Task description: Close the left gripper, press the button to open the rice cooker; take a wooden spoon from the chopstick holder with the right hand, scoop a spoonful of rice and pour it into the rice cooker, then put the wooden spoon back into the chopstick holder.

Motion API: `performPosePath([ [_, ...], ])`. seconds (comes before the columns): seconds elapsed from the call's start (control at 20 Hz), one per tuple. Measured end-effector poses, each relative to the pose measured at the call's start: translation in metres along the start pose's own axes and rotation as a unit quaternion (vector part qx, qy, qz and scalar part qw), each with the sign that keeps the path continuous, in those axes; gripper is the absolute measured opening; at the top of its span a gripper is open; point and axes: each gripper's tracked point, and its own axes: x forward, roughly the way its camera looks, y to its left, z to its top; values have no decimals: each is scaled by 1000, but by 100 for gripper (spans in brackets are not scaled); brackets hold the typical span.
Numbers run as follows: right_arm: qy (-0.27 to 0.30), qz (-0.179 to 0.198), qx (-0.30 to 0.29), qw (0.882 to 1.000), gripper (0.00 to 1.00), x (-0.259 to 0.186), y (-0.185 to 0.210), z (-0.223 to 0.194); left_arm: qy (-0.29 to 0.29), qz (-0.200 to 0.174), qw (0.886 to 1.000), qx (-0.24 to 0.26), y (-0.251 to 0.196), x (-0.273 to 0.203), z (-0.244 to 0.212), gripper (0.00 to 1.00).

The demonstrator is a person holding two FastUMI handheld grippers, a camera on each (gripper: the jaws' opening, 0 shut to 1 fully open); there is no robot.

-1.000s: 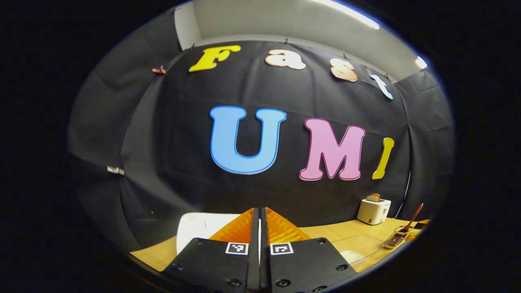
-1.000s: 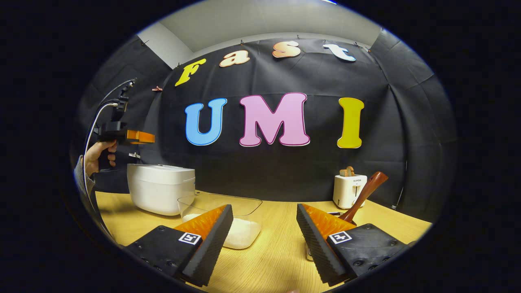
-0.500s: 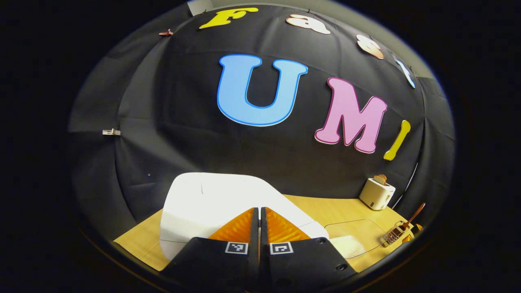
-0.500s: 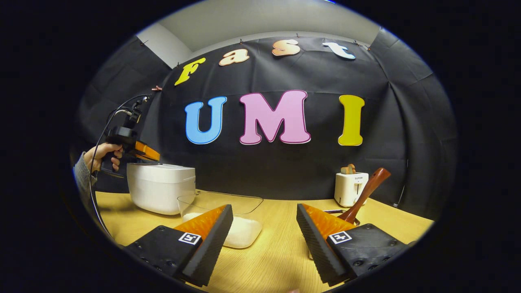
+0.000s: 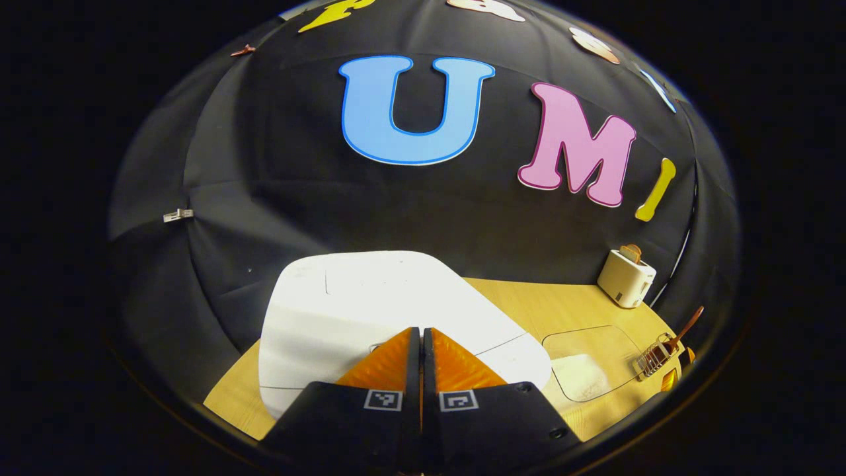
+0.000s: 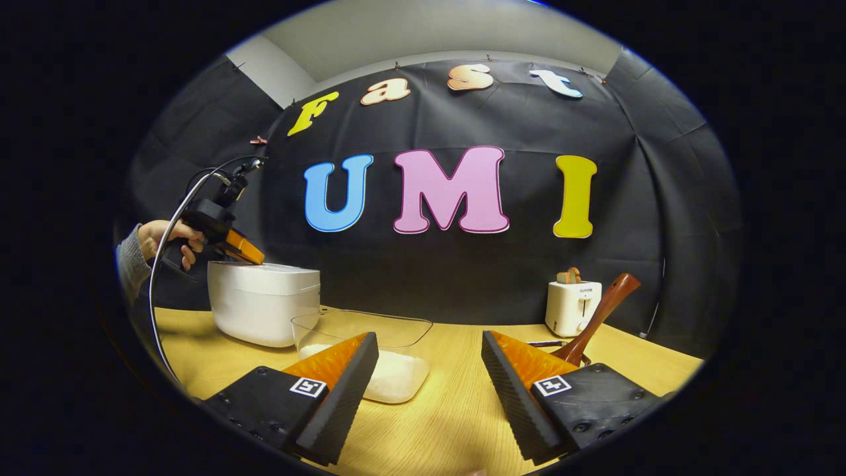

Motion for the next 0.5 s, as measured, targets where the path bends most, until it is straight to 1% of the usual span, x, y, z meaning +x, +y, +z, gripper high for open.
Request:
performPosePath([
  [0.15,-4,2,0,1000,98,-1,0,3,-9,8,1000,1,1,-2,9,6],
  [0.3,-8,-1,-3,1000,98,-2,-3,5,-89,18,996,-7,2,-9,44,6],
  [0.35,-8,-2,-3,1000,98,-2,-4,6,-116,20,993,-14,4,-13,58,6],
  [0.4,-9,-3,-4,1000,98,-3,-5,6,-137,22,990,-22,5,-15,67,4],
  [0.5,-12,-11,-8,1000,98,-5,-12,10,-175,28,984,-30,9,-20,84,6],
])
